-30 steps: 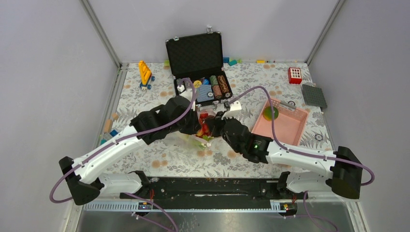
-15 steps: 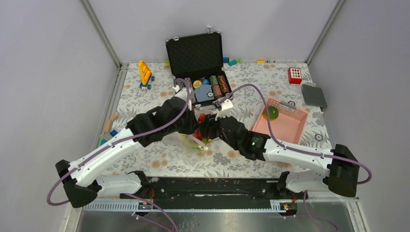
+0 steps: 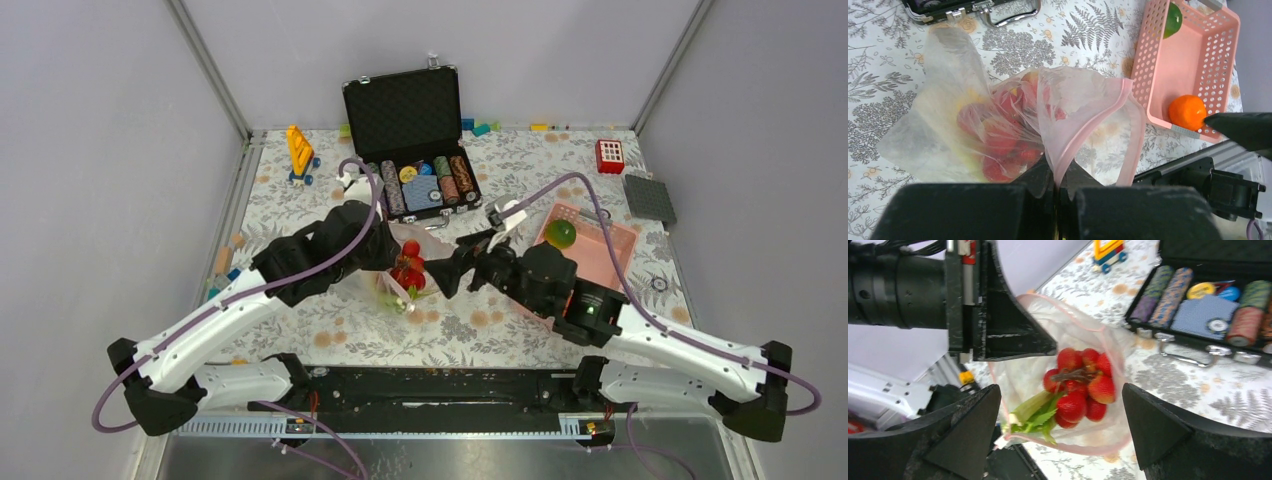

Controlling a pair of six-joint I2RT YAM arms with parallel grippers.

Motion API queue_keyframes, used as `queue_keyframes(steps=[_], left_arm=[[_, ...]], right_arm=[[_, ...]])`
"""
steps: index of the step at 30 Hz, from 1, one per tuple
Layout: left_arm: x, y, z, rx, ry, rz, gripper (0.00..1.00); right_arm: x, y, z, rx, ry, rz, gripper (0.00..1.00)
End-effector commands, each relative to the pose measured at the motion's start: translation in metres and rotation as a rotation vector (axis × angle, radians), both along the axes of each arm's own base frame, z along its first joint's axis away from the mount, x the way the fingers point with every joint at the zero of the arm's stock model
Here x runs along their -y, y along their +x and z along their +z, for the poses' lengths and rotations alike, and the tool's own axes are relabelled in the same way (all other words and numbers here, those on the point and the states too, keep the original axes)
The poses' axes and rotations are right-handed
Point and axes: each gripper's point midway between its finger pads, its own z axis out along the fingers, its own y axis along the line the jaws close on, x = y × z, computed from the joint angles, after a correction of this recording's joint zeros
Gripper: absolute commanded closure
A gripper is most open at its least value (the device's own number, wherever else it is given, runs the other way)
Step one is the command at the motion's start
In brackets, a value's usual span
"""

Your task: Place the food in the zip-top bag and seal the zipper

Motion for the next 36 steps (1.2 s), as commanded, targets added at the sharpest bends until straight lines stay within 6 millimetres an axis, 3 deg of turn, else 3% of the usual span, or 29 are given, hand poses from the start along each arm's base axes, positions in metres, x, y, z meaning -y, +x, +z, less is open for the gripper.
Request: queue_keyframes(steps=[1, 4, 6, 11, 17, 26, 32, 36], left_arm=[[-0.004, 0.019, 0.012, 0.058, -0.036, 0.077, 1.00], [-0.018, 0.028, -0.001, 0.041, 0.013, 0.134, 1.00], [-0.030, 0.035, -0.008, 0.029, 0.045, 0.176, 1.00], [-0.066, 0.051, 0.001, 0.065, 0.086, 0.303, 1.00], [-0.094, 0.054, 0.020, 0.141, 0.088, 0.401, 1.00], [-0.101, 0.054, 0.015, 0.140, 0.101, 0.422, 1.00], [-0.103, 0.054, 0.013, 0.141, 0.105, 0.429, 1.00], [-0.102, 0.055, 0.012, 0.136, 0.110, 0.427, 1.00]], right_arm=[[0.053, 0.035, -0.026, -0.007, -0.148, -0.238, 0.00], [0.105, 0.063, -0.053, -0.144, -0.164, -0.425, 0.00], [0.149, 0.079, -0.071, -0.189, -0.188, -0.601, 0.00], [0.240, 0.097, -0.118, -0.352, -0.197, -0.905, 0.00], [0.304, 0.112, -0.169, -0.568, -0.165, -1.130, 0.00], [0.328, 0.157, -0.209, -0.702, -0.093, -1.247, 0.00], [0.315, 0.177, -0.232, -0.762, -0.072, -1.193, 0.00], [0.306, 0.191, -0.226, -0.691, 0.009, -1.137, 0.00]])
